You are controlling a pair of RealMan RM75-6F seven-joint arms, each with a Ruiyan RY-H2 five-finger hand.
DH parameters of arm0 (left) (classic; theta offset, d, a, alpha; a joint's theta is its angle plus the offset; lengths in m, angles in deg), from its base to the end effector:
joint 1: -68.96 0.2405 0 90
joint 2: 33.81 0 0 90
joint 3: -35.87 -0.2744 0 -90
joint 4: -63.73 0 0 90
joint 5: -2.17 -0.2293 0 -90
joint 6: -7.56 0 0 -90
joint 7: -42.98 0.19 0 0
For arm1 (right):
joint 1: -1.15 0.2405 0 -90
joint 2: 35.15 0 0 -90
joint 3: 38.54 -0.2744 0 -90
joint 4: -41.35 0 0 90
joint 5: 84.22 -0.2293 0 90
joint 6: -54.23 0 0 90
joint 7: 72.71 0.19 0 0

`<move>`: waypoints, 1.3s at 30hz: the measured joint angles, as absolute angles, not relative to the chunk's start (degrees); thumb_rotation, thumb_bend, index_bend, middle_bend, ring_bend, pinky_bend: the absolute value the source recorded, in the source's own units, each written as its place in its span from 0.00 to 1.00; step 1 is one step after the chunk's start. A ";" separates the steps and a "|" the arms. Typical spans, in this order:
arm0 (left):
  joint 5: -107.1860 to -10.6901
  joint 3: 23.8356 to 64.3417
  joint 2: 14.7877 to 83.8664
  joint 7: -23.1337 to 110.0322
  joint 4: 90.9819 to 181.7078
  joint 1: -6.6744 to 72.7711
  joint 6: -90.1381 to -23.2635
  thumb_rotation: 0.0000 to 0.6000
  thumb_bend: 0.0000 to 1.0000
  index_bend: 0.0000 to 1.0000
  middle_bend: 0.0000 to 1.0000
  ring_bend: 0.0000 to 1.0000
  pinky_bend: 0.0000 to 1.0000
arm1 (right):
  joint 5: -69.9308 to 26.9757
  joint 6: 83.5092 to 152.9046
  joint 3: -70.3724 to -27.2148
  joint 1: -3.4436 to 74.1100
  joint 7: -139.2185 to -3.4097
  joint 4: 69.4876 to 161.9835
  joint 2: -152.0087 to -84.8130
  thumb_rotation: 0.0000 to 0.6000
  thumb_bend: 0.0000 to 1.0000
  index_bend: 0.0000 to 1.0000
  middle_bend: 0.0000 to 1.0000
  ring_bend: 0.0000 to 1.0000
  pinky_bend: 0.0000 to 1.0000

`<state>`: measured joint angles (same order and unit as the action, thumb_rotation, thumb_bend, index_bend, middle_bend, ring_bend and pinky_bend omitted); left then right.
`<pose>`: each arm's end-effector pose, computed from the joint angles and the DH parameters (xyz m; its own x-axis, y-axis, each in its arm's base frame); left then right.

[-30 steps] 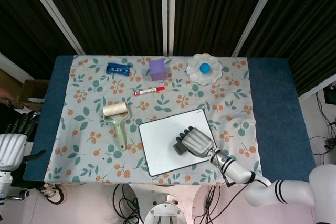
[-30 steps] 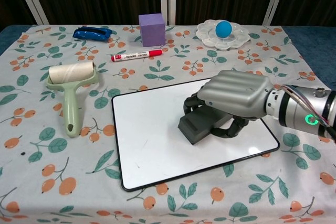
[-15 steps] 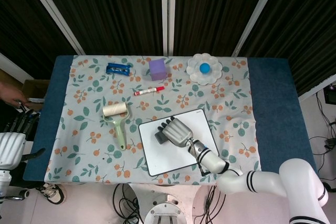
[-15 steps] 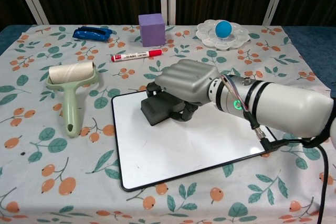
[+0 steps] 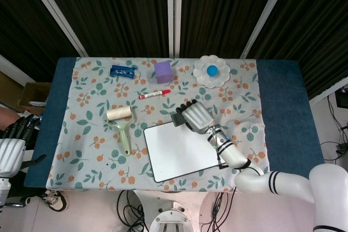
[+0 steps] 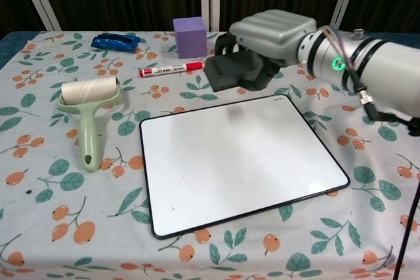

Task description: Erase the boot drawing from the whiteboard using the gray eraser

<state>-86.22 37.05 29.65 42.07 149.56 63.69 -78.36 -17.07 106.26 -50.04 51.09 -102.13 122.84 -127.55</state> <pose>-0.3529 0.2278 0.1606 0.4970 0.0045 0.8677 0.8668 -0.0494 -0.4962 -0.0839 -0.4133 -0.0748 0.6156 -0.1112 0.7802 -0.6857 -0.5636 0.4606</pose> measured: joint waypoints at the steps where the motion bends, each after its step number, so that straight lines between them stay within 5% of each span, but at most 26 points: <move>1: -86.34 37.03 29.79 42.17 149.60 63.63 -78.33 0.95 0.03 0.10 0.05 0.04 0.16 | -16.92 106.69 -49.77 50.36 -101.66 123.15 -126.24 1.00 0.38 0.80 0.73 0.62 0.68; 8: -86.79 36.87 30.85 42.94 149.82 63.08 -77.64 0.95 0.03 0.10 0.05 0.04 0.16 | -15.00 108.04 -45.12 44.80 -95.49 121.01 -120.59 1.00 0.38 0.82 0.74 0.62 0.68; 23: -86.95 36.80 31.06 44.21 150.62 62.55 -77.10 0.95 0.03 0.10 0.05 0.04 0.16 | -9.24 110.48 -40.39 38.08 -84.48 108.80 -121.07 1.00 0.36 0.79 0.72 0.62 0.67; 26: -87.07 36.85 31.08 44.45 150.87 62.43 -77.13 0.95 0.03 0.10 0.05 0.04 0.16 | -8.19 110.67 -40.06 37.56 -83.44 107.97 -121.20 1.00 0.33 0.69 0.67 0.57 0.61; 34: -87.38 36.86 31.20 44.94 151.26 62.14 -77.09 0.95 0.03 0.10 0.05 0.04 0.16 | -7.62 108.35 -39.65 37.24 -82.33 108.11 -120.58 1.00 0.20 0.03 0.11 0.01 0.09; 39: -87.40 36.85 31.16 45.03 151.42 62.14 -77.21 0.95 0.03 0.10 0.05 0.04 0.16 | -8.42 107.20 -39.73 36.80 -82.69 110.54 -118.50 1.00 0.17 0.00 0.00 0.00 0.00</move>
<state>-87.40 36.85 31.16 45.03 151.42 62.14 -77.21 -8.42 107.20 -39.73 36.80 -82.69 110.54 -118.50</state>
